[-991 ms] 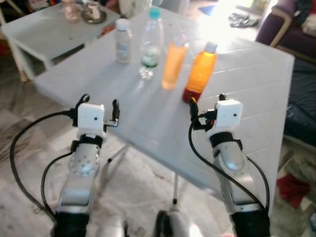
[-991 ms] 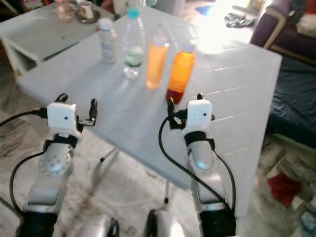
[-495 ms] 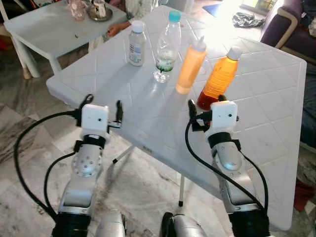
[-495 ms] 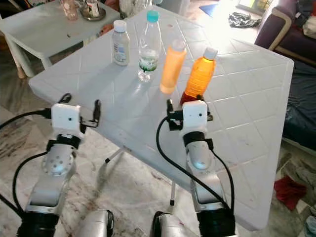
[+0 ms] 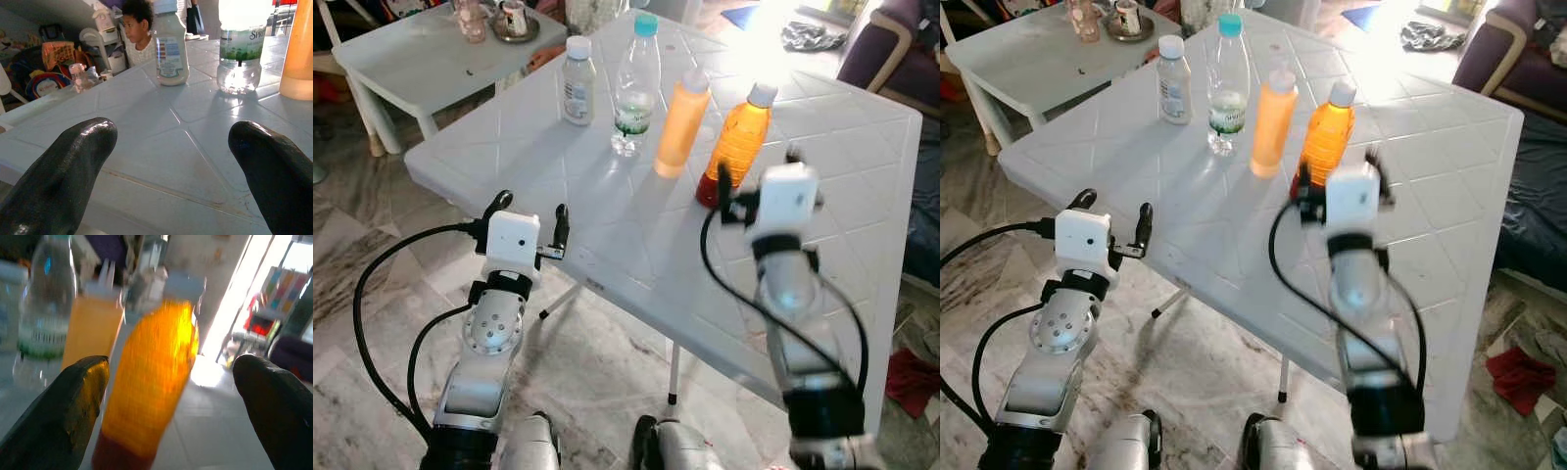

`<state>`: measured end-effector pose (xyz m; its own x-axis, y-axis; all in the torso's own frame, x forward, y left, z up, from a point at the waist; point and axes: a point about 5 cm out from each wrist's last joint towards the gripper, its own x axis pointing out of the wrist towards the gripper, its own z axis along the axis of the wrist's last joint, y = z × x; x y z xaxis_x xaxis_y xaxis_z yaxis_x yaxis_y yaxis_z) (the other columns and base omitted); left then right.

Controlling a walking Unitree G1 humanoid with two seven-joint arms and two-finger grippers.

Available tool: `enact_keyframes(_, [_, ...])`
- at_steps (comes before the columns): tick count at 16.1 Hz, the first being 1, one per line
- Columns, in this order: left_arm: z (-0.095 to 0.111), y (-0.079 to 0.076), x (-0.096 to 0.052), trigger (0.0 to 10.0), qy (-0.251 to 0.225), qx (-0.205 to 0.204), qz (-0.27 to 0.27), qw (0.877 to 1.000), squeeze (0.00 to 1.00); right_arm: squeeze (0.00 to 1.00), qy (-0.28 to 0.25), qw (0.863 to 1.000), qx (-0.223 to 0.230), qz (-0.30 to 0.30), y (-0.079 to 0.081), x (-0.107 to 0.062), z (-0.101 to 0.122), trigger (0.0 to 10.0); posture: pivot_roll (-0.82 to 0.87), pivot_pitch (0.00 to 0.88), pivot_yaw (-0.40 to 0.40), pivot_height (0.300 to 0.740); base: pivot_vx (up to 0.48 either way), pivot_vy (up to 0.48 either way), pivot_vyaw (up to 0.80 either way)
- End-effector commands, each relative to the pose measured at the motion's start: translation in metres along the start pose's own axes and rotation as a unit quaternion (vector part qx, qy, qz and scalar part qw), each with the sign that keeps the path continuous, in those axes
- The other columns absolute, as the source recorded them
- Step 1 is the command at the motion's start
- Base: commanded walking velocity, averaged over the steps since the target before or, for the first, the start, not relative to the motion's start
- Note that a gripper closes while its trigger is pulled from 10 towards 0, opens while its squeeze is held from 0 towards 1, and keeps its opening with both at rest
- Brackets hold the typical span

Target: Restocking fridge

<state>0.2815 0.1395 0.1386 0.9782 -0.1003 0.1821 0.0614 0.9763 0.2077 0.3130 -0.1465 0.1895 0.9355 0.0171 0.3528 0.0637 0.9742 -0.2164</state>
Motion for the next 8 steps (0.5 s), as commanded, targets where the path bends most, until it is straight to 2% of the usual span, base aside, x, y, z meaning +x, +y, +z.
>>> enact_keyframes(1, [0.005, 0.000, 0.000, 10.0, -0.008, 0.002, 0.002, 1.000, 0.00, 0.00, -0.010, 1.000, -0.006, 0.009, -0.002, 0.006, 0.002, 10.0, 0.14, 0.179, -0.078, 0.740, 0.000, 0.000, 0.00])
enact_keyframes(6, [0.004, 0.000, 0.000, 10.0, -0.005, 0.003, 0.000, 1.000, 0.00, 0.00, -0.058, 0.998, -0.019, -0.005, -0.007, 0.029, 0.025, 10.0, 0.14, 0.181, -0.078, 0.740, 0.000, 0.000, 0.00])
enact_keyframes(8, [0.004, -0.002, 0.000, 10.0, -0.004, 0.001, -0.002, 1.000, 0.00, 0.00, -0.050, 0.999, -0.006, -0.019, -0.012, 0.038, 0.025, 10.0, 0.14, 0.181, -0.079, 0.740, 0.000, 0.000, 0.00])
